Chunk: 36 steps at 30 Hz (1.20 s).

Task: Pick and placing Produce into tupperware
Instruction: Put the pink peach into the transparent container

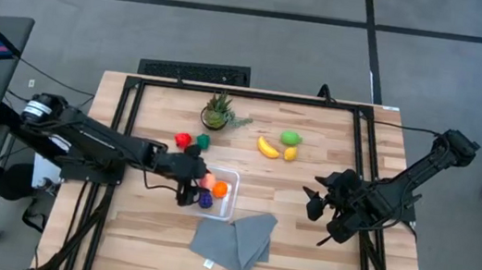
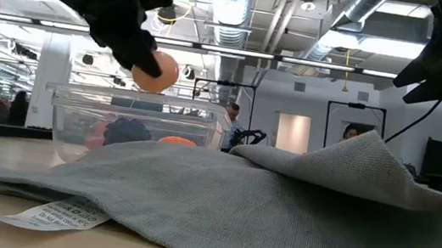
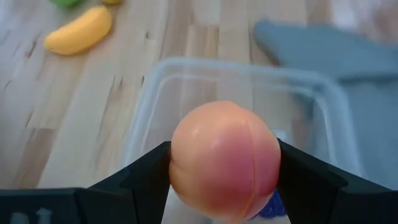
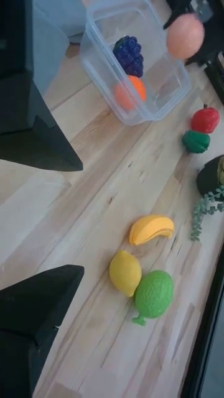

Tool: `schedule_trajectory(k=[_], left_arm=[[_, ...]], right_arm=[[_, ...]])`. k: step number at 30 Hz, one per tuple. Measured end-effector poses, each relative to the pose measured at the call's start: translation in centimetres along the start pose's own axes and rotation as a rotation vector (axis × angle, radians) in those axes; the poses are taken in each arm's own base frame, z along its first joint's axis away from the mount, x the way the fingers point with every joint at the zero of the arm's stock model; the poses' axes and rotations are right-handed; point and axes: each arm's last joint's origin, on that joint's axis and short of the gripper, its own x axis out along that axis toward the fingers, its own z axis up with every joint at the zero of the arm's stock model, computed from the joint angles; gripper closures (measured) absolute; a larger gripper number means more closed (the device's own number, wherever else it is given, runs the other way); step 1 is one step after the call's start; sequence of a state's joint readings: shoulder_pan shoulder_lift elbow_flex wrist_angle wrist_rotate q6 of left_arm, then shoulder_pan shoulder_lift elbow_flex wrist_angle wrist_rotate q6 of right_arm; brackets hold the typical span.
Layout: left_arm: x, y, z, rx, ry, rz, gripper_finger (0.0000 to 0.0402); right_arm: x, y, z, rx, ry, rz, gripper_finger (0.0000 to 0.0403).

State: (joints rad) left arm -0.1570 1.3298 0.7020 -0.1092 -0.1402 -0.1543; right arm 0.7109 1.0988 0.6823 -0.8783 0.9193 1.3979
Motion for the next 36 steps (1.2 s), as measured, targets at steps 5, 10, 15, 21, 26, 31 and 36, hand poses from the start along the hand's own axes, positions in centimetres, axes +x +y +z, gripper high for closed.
schedule_trajectory(k=[5, 10, 15, 21, 26, 31, 36], left_arm=[[1.5, -0.3, 0.4, 0.082, 0.106, 0.003, 0.0166], [2.7, -0.4, 0.5, 0.106, 0.145, -0.020, 0.0166], [3.1, 0.0, 0.5, 0.092, 0.165, -0.008, 0.0166], [3.2, 0.7, 0.5, 0.042, 0.176, -0.018, 0.0166], [3.2, 1.1, 0.4, 0.027, 0.185, -0.011, 0.0161], [3.1, 1.4, 0.1, 0.002, 0.220, -0.001, 0.0150], [3.1, 1.4, 0.0, 0.001, 0.233, -0.002, 0.0147]], right_arm=[[0.0, 0.0, 0.0, 0.000, 0.001, 0.000, 0.0121], [0.0, 0.0, 0.0, -0.001, 0.002, -0.001, 0.0121], [0.0, 0.0, 0.0, -0.005, 0.002, -0.004, 0.0121], [0.0, -0.1, 0.0, -0.016, 0.003, -0.006, 0.0121], [0.0, -0.1, 0.0, -0.017, 0.003, -0.006, 0.0121], [0.0, -0.1, 0.0, -0.016, 0.003, -0.006, 0.0121], [0.0, -0.1, 0.0, -0.014, 0.003, -0.004, 0.0121]])
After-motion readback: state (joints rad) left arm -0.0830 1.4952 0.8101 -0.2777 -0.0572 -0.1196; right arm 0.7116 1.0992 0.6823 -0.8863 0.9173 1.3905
